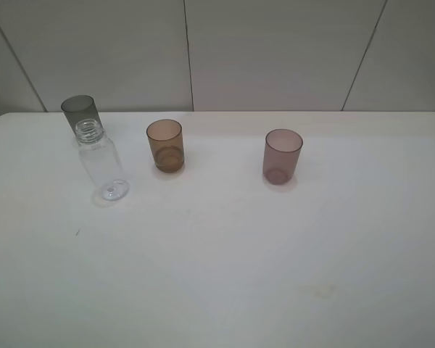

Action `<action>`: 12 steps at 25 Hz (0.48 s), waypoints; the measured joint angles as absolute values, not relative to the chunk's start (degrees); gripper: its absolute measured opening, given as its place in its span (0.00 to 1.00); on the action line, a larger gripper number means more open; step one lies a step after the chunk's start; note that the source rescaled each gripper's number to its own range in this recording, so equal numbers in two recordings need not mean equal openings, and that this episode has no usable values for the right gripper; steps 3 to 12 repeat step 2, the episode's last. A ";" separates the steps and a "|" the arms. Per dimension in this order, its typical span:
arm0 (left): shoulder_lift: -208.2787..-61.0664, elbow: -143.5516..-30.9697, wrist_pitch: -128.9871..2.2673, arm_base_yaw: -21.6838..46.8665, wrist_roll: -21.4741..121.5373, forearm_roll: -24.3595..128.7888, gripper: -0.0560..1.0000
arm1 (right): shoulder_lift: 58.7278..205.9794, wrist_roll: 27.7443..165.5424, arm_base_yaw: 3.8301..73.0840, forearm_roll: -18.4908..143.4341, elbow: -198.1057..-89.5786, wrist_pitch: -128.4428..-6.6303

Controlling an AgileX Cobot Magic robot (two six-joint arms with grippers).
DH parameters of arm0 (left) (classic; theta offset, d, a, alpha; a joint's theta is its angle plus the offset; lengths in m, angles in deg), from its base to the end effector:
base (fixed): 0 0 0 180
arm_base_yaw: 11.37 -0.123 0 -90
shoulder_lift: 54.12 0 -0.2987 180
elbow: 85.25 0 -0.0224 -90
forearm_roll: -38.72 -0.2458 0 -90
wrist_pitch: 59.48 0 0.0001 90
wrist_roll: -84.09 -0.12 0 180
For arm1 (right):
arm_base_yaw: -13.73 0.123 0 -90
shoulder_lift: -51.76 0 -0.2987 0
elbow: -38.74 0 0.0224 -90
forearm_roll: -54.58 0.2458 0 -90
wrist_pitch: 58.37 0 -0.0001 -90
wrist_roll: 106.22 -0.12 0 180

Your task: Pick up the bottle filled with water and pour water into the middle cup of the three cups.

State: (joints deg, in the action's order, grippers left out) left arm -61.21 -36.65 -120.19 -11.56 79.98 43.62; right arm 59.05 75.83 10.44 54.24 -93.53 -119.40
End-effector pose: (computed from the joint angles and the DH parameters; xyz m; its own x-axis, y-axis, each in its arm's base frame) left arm 0.0012 -0.0089 0.2638 -0.4411 0.0283 -0.8970 0.0767 0.9970 -0.0063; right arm 0.0000 -0.0006 0.2674 -0.4405 -0.0134 -0.8977 0.0451 0.9983 -0.0370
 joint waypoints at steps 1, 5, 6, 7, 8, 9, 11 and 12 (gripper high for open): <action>-61.21 -36.65 -120.19 -11.56 79.98 43.62 1.00 | 59.05 75.83 10.44 54.24 -93.53 -119.40; -61.21 -36.65 -120.19 -11.56 79.98 43.62 1.00 | 59.05 75.83 10.44 54.24 -93.53 -119.40; -61.21 -36.65 -120.19 -11.56 79.98 43.62 1.00 | 59.05 75.83 10.44 54.24 -93.53 -119.40; -61.21 -36.65 -120.19 -11.56 79.98 43.62 1.00 | 59.05 75.83 10.44 54.24 -93.53 -119.40; -61.21 -36.65 -120.19 -11.56 79.98 43.62 1.00 | 59.05 75.83 10.44 54.24 -93.53 -119.40; -61.21 -36.65 -120.19 -11.56 79.98 43.62 1.00 | 59.05 75.83 10.44 54.24 -93.53 -119.40; -61.21 -36.65 -120.19 -11.56 79.98 43.62 1.00 | 59.05 75.83 10.44 54.24 -93.53 -119.40; -61.21 -36.65 -120.19 -11.56 79.98 43.62 1.00 | 59.05 75.83 10.44 54.24 -93.53 -119.40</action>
